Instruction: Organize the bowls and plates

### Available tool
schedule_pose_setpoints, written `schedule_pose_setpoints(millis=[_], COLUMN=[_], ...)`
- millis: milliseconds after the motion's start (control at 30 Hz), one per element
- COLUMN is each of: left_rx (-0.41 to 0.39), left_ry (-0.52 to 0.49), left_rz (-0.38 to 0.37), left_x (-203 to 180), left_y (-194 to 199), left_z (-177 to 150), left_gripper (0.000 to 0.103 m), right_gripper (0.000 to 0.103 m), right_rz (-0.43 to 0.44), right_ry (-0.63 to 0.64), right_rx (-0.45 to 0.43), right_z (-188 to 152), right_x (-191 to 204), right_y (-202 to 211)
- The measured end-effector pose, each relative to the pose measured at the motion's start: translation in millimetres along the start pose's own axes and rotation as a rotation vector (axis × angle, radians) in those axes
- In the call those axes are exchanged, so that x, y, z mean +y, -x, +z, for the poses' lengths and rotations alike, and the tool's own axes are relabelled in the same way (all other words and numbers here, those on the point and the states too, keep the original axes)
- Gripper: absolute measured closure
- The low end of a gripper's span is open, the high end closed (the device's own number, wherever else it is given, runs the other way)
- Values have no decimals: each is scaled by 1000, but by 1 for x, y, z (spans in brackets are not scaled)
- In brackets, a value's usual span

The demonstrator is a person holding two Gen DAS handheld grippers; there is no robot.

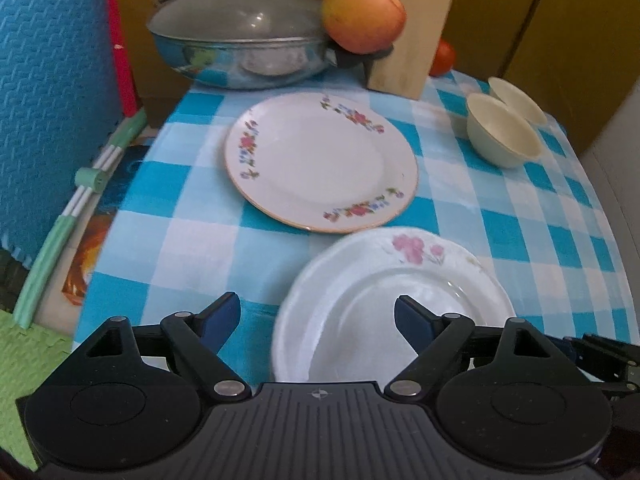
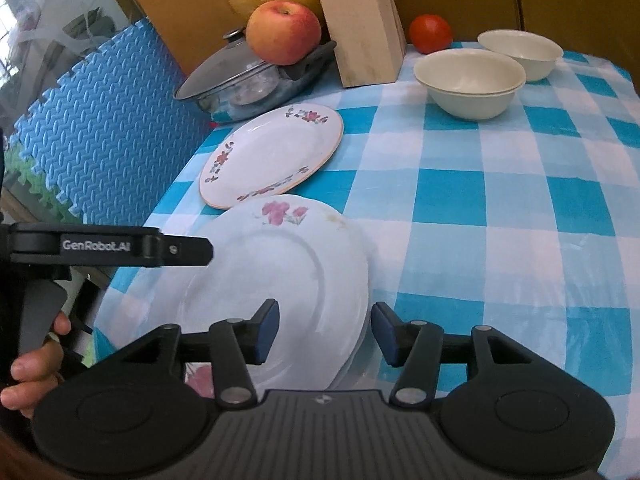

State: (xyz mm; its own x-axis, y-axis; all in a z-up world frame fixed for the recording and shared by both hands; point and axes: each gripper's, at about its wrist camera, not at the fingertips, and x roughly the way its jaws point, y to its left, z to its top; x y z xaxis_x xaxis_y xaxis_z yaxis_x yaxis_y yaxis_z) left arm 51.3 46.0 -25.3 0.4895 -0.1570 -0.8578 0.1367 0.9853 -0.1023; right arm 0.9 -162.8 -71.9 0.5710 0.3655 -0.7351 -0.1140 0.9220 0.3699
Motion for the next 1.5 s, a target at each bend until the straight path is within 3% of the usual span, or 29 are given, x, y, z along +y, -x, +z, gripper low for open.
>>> schedule_pose_setpoints(millis=[333, 733, 1067, 1500], left_rx=[-23, 23, 38, 22], left_ry=[50, 165, 249, 200], left_rz=[41, 110, 56, 56], left_x=[15, 36, 51, 43], left_y=[-4, -47, -76, -87], left_z=[28, 76, 97, 103], left_gripper=[12, 12, 12, 11], right_gripper=[53, 53, 53, 52], right_rz=[21, 3, 46, 153], right_ry=[-15, -59, -141, -174], right_rx=[-55, -66, -49, -45], right_z=[27, 98, 125, 133], right_x=[0, -9, -26, -21], right_y=[2, -54, -96, -121])
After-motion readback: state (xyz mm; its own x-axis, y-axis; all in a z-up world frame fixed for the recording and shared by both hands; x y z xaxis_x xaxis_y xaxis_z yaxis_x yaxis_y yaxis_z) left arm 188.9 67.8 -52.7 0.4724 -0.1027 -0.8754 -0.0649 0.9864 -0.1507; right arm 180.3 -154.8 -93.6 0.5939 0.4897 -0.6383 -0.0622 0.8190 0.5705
